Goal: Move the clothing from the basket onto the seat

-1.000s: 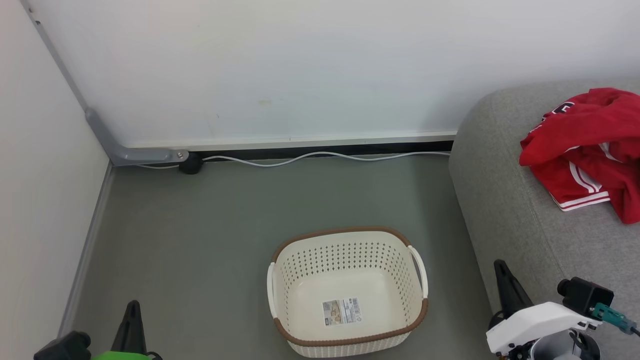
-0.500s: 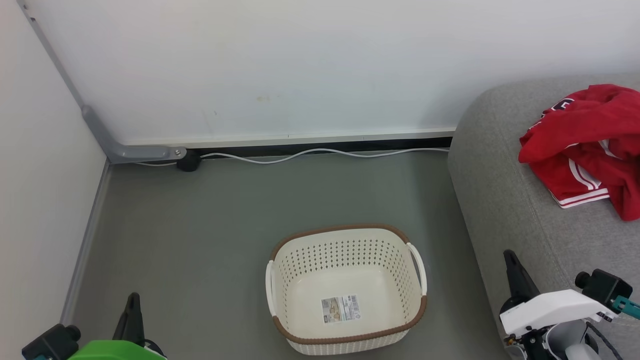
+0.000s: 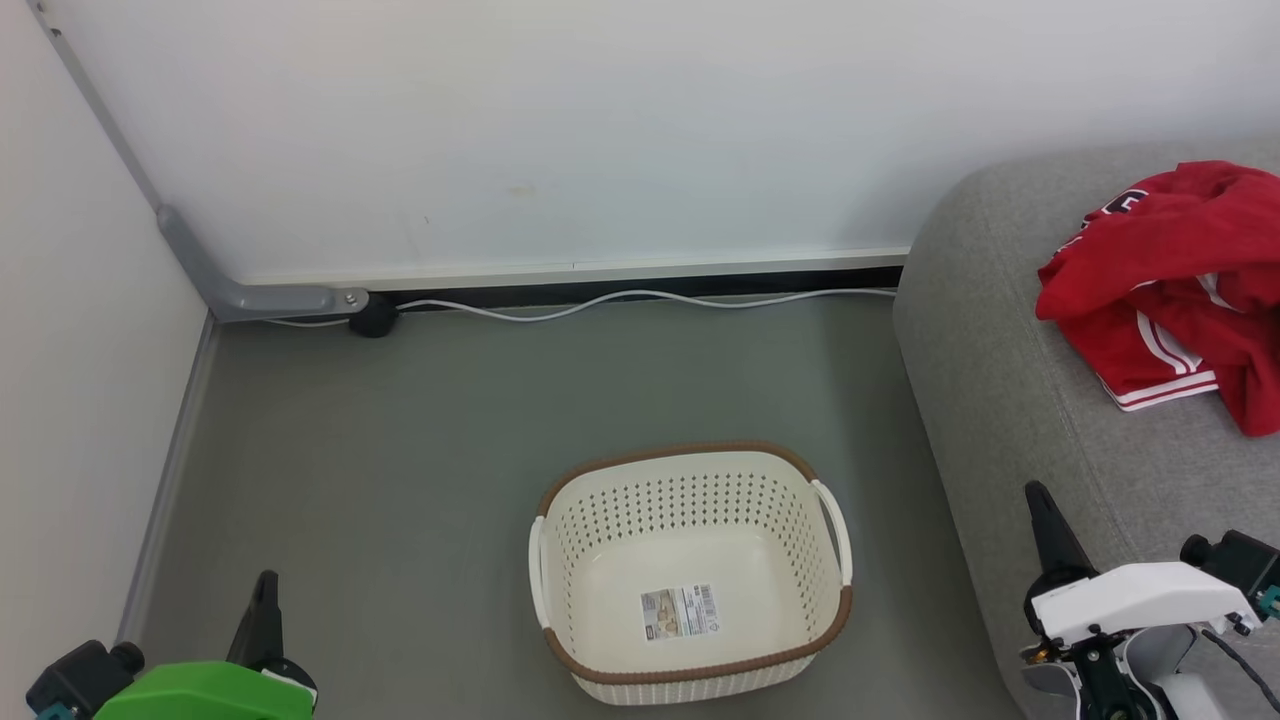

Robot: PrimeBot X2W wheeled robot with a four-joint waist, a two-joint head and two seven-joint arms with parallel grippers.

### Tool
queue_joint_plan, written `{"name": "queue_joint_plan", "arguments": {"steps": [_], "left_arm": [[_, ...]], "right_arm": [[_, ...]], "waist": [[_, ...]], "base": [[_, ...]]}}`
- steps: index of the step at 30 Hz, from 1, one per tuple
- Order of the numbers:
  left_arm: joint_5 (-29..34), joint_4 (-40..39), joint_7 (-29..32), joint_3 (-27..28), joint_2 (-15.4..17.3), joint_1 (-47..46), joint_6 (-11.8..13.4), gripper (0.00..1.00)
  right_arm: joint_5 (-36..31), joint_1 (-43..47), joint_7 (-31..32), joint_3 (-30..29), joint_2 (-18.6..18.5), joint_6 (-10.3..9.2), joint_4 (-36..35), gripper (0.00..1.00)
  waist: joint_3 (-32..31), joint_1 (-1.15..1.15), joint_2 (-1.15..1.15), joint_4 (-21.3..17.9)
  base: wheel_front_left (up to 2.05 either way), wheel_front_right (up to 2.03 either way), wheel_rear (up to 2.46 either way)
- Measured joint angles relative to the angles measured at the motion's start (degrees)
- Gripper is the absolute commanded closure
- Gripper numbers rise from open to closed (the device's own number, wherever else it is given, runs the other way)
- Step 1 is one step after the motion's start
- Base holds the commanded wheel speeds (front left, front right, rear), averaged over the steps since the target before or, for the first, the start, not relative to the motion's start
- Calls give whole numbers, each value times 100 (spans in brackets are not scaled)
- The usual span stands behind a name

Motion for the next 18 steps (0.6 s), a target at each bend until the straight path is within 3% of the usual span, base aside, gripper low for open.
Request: {"name": "queue_joint_plan", "arguments": {"steps": [18], "left_arm": [[-1203,156,358,276,-121,-295,-243,100]], "right_arm": [[1337,-242,310,-400,57,231,91,100]], "waist": [[70,0,0,-32]], "base": [[0,0,0]]}}
